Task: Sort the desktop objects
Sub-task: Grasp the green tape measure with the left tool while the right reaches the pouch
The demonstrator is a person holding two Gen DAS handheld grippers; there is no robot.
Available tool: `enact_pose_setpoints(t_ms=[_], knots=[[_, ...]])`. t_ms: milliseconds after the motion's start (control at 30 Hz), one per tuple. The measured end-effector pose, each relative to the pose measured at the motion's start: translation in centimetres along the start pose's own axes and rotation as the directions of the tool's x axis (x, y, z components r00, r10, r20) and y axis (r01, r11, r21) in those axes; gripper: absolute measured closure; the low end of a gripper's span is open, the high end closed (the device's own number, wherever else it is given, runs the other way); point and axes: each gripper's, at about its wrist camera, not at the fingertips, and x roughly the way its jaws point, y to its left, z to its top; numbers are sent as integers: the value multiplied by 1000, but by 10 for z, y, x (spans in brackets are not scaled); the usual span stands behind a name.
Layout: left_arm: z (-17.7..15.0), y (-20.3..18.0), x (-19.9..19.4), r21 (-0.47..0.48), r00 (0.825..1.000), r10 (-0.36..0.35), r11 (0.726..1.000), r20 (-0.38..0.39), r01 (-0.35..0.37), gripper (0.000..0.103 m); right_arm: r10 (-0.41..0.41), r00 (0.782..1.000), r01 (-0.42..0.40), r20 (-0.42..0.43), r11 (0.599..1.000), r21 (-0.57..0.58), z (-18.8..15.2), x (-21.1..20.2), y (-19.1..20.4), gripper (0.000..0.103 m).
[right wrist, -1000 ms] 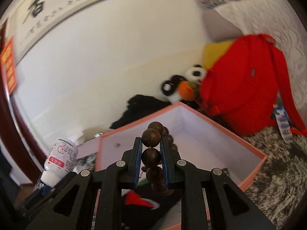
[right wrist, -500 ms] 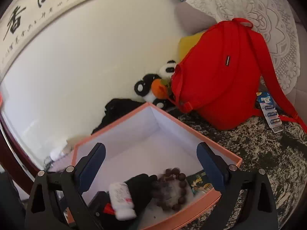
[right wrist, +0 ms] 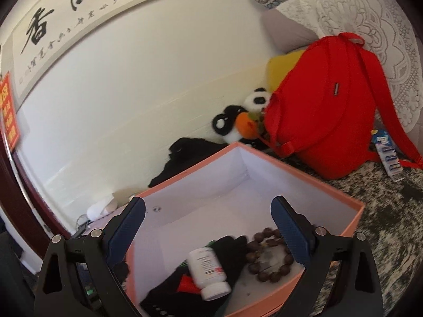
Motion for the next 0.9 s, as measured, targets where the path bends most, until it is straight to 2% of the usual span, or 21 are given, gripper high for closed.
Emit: enact_pose_setpoints(t_ms=[133,233,300,433,567,667,767,867,900], knots=[[-8,45,1,-4,991,136,991,18,-136,1,43,999,-43,-1,999,-5,-5,-5,27,5],[-21,86,19,23,962,271,962,-23,-271,1,81,997,-81,-13,997,0,-18,-1,51,5],[-30,118,37,26,947,309,951,-90,-308,1,106,994,-106,-27,994,2,-33,6,70,5],[-46,163,56,50,914,380,925,-142,-377,1,156,986,-156,-51,988,13,-73,22,106,5],[-51,186,75,87,911,372,928,-178,-361,1,196,977,-193,-78,980,50,-106,38,135,5],[-53,191,87,127,923,336,940,-185,-317,1,212,970,-207,-118,977,55,-124,50,155,5],[-54,194,105,117,936,267,962,-229,-245,1,209,967,-211,-144,977,-1,-134,55,166,5],[-58,197,128,77,923,245,970,-298,-232,1,192,970,-203,-146,977,-64,-139,62,173,5],[-56,200,133,46,923,230,973,-307,-227,1,191,971,-203,-146,977,-66,-139,63,172,5]])
